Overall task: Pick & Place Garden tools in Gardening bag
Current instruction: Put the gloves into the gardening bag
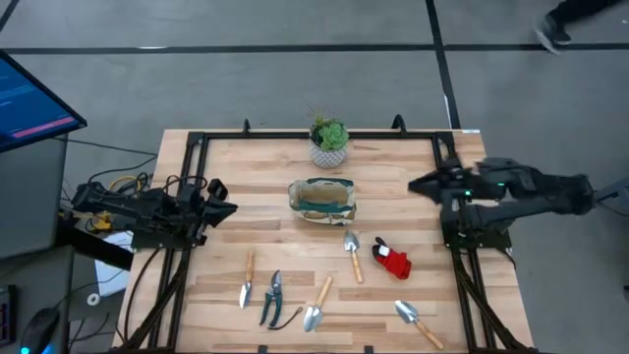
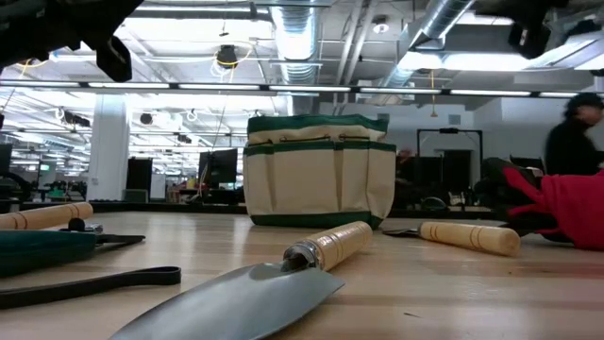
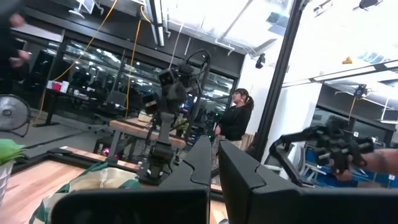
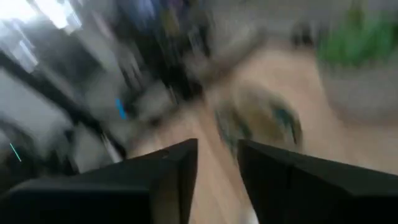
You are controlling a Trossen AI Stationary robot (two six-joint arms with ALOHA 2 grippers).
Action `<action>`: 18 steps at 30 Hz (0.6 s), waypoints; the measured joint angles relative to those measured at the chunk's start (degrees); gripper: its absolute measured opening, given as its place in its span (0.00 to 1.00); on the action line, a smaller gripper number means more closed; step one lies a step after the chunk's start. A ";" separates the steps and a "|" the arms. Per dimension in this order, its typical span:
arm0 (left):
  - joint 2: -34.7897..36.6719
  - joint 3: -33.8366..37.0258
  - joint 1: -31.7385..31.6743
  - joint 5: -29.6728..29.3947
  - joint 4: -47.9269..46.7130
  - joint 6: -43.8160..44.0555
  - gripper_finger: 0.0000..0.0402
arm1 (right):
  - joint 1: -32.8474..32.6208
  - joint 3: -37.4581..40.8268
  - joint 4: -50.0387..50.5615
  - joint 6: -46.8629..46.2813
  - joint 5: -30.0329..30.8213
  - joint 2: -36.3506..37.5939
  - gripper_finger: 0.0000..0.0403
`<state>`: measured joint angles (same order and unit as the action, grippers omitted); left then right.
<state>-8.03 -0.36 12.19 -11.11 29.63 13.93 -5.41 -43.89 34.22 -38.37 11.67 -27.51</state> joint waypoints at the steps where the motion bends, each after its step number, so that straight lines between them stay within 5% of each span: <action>1: 0.00 0.00 0.00 -0.02 0.08 0.00 0.00 | -0.37 -2.95 5.01 0.23 -1.92 -3.50 0.31; 8: 0.00 0.00 0.00 -0.01 0.04 0.01 0.00 | -3.75 -16.13 24.86 6.43 -11.97 -22.91 0.57; 18: 0.00 0.00 0.00 0.00 0.02 0.02 0.00 | -9.34 -17.22 34.32 8.39 -14.22 -44.60 0.78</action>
<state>-8.03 -0.36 12.19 -11.11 29.65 13.96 -14.75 -61.11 68.53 -29.98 -2.55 -72.11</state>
